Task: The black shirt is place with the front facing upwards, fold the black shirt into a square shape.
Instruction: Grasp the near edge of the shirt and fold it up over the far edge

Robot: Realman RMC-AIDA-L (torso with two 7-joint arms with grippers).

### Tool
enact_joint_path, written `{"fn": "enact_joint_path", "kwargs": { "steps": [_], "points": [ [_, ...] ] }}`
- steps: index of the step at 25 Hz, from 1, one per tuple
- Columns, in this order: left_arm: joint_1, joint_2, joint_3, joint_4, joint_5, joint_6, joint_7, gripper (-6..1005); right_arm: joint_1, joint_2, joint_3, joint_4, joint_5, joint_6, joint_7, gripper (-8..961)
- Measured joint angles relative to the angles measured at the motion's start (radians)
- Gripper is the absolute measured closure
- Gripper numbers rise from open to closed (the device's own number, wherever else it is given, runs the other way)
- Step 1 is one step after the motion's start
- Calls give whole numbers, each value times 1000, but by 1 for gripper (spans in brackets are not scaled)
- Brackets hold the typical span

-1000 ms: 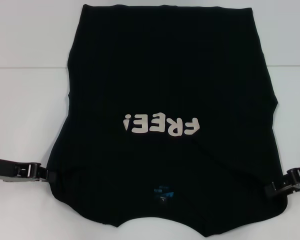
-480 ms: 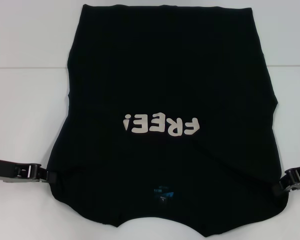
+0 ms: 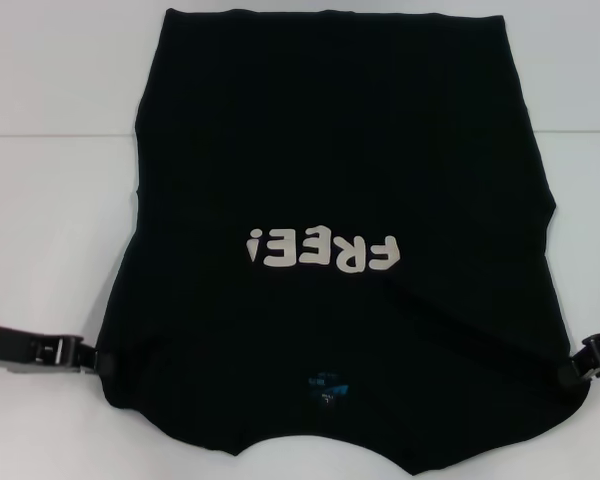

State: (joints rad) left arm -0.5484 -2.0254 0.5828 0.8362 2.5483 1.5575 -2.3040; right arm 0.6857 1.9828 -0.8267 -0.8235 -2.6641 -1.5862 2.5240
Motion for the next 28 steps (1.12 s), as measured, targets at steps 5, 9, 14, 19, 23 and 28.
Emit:
{"fn": "enact_joint_path", "kwargs": {
  "steps": [5,9,14,19,23,28],
  "points": [
    [-13,18,1,-10,21,123,18,972,0,-18,8,-15,-2,-79,-52,888],
    [-12,25,-2,-7,43,240,30,972,0,-24,6,-26,-42,-162,-100,889],
    [-8,31,-12,-5,90,402,72,972,-15,-24,3,-31,-55,-288,-164,889],
    [-4,32,-14,-8,162,500,99,972,-45,-18,-1,-29,-61,-363,-209,889],
    [-4,29,-7,-11,179,509,101,972,-57,-10,-5,-12,-71,-362,-224,888],
    [-16,30,-38,-17,124,503,107,972,-65,-7,63,28,-61,-331,-248,888]
  ]
}}
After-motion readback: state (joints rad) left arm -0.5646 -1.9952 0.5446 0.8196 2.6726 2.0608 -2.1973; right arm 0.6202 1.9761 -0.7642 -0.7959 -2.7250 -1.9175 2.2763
